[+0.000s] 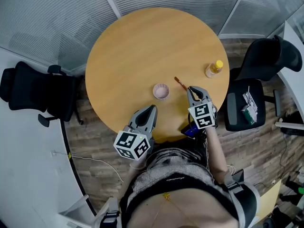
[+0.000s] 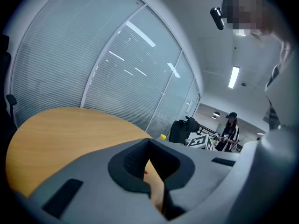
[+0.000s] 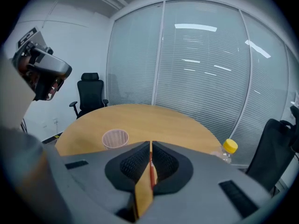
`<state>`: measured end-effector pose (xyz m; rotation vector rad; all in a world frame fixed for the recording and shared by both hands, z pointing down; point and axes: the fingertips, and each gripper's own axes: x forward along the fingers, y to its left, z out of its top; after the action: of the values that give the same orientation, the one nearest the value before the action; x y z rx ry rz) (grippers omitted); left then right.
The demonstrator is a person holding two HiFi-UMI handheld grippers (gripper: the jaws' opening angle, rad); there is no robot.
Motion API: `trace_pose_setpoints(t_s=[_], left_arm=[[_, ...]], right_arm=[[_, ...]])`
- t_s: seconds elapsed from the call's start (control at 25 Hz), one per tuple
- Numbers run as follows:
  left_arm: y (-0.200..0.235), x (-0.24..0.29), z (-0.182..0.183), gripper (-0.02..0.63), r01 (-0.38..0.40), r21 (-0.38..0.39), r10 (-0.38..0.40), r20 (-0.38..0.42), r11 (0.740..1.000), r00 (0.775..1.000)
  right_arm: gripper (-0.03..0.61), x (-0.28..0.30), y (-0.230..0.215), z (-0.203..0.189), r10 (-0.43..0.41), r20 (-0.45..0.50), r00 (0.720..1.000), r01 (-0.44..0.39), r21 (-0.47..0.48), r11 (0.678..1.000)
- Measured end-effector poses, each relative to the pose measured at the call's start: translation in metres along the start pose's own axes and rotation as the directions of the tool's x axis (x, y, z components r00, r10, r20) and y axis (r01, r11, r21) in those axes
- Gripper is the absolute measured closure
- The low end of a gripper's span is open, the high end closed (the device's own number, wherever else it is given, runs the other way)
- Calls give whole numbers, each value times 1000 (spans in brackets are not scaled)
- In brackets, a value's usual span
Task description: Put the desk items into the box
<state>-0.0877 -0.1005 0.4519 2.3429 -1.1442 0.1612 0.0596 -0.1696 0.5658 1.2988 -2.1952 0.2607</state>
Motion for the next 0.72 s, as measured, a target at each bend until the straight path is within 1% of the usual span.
trace_pose_setpoints(t_s=[0.16,0.36,0.72], left_arm=[[2,5,2,613,2,4,-2,-2,1000,1000],[2,11,3,613,-3,3,3,0,1000,1000],[10,22,4,612,-5,-7,5,-13,1000,1000]], right_arm=[[551,8,-3,-8,4,-38,999,-5,-36,999],[551,17,-8,-23,20,-76,997,-21,-18,1000],[549,38,-11,-41,64,-157,985,-71,-37,997]])
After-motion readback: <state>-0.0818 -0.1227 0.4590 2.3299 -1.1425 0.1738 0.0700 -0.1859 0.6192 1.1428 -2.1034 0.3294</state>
